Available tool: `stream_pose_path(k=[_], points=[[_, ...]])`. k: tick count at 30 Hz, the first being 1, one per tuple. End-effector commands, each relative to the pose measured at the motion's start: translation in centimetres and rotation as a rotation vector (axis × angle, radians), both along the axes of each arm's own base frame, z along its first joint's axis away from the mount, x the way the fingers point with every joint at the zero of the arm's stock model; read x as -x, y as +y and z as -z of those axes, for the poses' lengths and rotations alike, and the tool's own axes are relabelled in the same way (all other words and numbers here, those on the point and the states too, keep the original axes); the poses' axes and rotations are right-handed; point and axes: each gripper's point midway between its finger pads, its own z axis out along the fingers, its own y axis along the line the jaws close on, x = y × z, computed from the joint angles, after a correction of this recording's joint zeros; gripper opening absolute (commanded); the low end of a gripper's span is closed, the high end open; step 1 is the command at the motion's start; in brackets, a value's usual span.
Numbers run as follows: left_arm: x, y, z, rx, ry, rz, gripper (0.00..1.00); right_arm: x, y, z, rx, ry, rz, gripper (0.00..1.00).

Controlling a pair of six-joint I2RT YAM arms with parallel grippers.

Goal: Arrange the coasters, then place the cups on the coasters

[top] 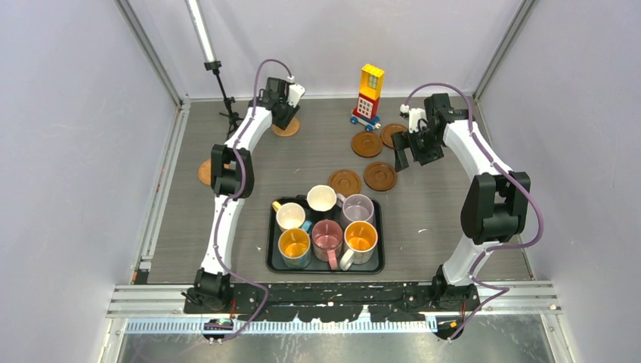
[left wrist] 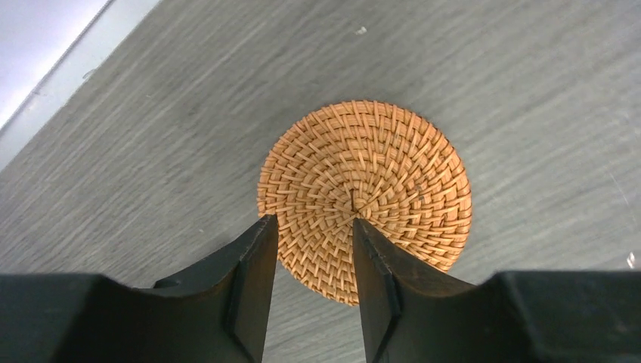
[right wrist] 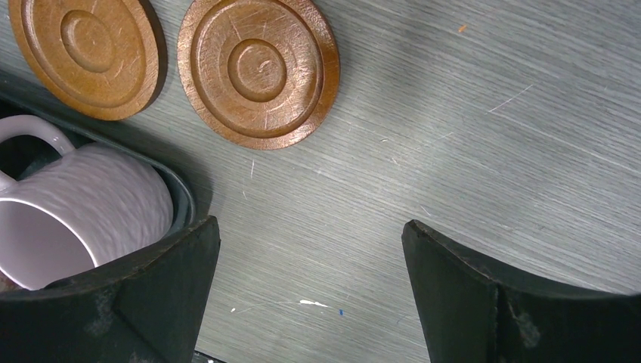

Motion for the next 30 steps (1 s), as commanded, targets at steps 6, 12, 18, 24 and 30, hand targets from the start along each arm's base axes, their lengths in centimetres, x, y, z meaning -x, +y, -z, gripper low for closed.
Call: stream_pose_path(k=[6,12,18,24,30], points=[[10.2,1.0,2.1,-0.008,0.272,0.111,0.41,-0.6,0.0,-1.5,0.001,-0.056,-0.029,0.94],[15.0,3.8,2.2,-0.016,0.353,0.093,0.41,-0.6,0.8,-1.4,-0.039,-0.047,-0.051,0.94],[18.1,7.9,1.6,-0.010,0.403,0.038,0.40,-0.8,1.3,-1.3,-0.066,-0.046,-0.054,0.94],[20.2,11.2,1.6,-0.014,0.433,0.001,0.39,-0.9,2.0,-1.1,-0.097,-0.044,-0.053,0.94],[20.9,11.4,1.7,-0.006,0.441,0.000,0.39,-1.0,2.6,-1.1,-0.104,-0.047,-0.065,0.94]])
